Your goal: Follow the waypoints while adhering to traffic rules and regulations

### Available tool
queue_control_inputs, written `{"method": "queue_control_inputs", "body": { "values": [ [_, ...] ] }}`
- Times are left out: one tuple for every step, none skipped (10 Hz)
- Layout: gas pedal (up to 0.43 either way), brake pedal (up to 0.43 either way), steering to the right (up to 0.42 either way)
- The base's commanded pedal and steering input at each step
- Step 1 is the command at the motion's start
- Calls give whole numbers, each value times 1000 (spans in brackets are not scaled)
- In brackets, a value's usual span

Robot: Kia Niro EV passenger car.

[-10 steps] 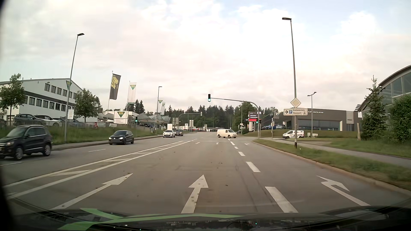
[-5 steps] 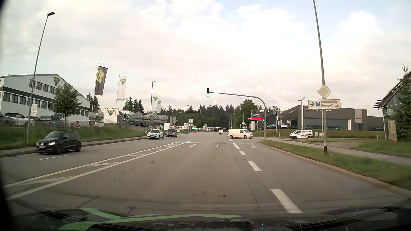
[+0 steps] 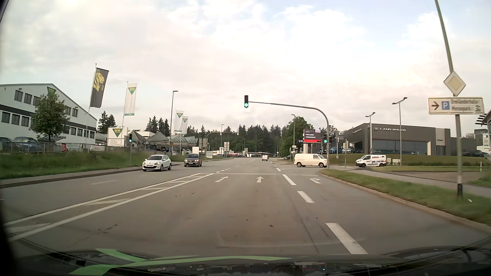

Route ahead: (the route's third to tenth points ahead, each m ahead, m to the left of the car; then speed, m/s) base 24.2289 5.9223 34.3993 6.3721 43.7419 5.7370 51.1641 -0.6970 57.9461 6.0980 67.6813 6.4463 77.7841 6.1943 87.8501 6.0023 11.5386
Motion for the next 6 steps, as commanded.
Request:
{"method": "queue_control_inputs", "body": {
  "values": [
    [130, 0, -2],
    [138, 0, -2],
    [138, 0, -2],
    [138, 0, -2],
    [138, 0, -2],
    [138, 0, -2]
  ]
}}
